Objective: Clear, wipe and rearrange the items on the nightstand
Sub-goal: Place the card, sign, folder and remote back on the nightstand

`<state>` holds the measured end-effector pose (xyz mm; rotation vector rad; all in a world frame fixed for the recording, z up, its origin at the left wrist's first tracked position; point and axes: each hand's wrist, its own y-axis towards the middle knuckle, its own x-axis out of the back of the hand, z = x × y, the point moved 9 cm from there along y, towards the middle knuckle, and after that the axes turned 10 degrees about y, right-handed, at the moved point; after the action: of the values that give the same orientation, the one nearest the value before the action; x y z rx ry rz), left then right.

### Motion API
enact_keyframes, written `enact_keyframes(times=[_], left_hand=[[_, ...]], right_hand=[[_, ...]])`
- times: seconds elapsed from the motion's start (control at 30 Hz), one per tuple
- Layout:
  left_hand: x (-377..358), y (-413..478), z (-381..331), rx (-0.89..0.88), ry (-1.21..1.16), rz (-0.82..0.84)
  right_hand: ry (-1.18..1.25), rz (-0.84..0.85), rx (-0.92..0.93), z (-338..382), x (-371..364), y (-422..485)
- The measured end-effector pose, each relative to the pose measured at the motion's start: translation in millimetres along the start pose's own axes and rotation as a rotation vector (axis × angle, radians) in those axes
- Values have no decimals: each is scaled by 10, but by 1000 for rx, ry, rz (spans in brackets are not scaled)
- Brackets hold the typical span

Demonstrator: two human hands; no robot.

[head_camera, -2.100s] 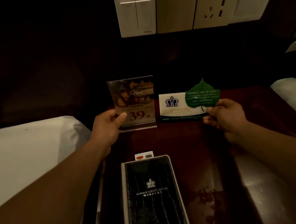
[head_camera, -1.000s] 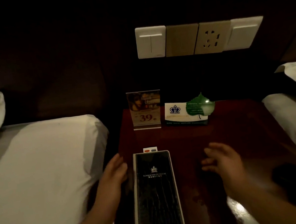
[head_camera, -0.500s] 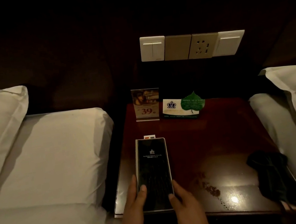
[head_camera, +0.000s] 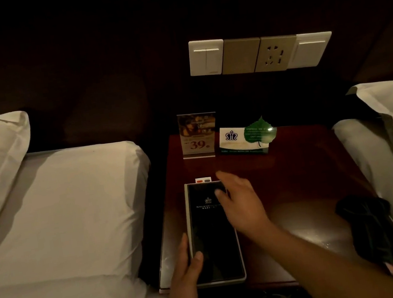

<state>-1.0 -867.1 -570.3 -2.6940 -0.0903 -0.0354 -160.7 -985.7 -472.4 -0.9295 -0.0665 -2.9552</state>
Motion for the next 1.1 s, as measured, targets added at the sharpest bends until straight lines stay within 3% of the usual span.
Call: enact_keyframes(times=[0.17, 0.4, 0.47, 0.63, 0.8, 1.1], left_hand=[[-19, 77, 45, -5, -28, -33], [21, 61, 49, 6, -58, -36], [14, 52, 59, 13, -76, -36], [-26, 40, -35, 38, -152, 27], [-89, 67, -212, 39, -209, 76], [-116, 36, -208, 0, -51, 65]], right_hand=[[-214, 330, -58, -157, -497, 581], [-141, 451, -140, -351, -580, 638], [-59, 394, -123, -274, -466, 603], [288, -43, -324, -494, 9, -288], [408, 9, -374, -543, -363, -1233], [535, -26, -476, -514, -432, -1296]])
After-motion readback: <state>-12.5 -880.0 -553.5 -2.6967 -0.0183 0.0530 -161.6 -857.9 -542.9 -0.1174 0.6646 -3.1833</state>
